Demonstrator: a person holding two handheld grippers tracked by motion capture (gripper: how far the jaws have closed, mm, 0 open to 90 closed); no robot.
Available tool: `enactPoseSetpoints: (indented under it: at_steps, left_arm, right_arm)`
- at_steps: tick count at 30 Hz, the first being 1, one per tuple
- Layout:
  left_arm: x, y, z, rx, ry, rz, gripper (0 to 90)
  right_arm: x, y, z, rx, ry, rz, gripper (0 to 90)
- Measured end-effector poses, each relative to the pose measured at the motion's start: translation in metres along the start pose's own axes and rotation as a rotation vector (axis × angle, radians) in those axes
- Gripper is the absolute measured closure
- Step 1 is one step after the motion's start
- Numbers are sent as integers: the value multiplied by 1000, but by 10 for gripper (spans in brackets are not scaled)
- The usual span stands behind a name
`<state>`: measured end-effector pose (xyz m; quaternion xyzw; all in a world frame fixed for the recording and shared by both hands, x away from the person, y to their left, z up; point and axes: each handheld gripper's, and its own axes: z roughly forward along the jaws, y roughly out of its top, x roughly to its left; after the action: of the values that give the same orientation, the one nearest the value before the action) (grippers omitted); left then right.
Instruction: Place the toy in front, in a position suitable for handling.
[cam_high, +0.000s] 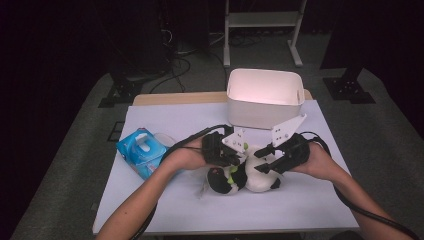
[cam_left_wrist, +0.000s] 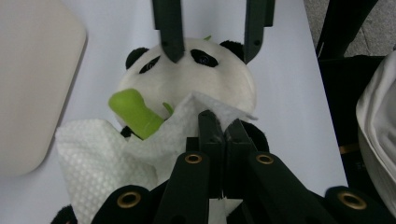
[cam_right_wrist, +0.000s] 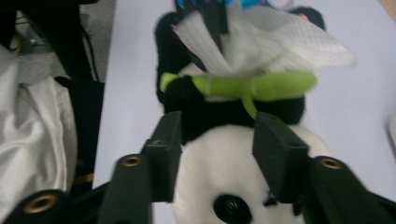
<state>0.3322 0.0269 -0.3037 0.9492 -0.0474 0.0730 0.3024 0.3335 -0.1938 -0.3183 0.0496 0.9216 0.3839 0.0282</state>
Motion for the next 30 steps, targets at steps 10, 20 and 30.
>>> enactPoseSetpoints:
  at_steps: [10,20,30]
  left_arm:
    - [-4,1,9,13,-20,17,889]
    - [-7,2,12,22,-40,20,845]
    - [-3,-3,-4,-4,-12,-14,692]
  right_arm:
    - [5,17,11,22,5,-59,656]
    - [6,14,20,74,-7,-100,891]
    - [-3,-3,12,98,-13,-60,900]
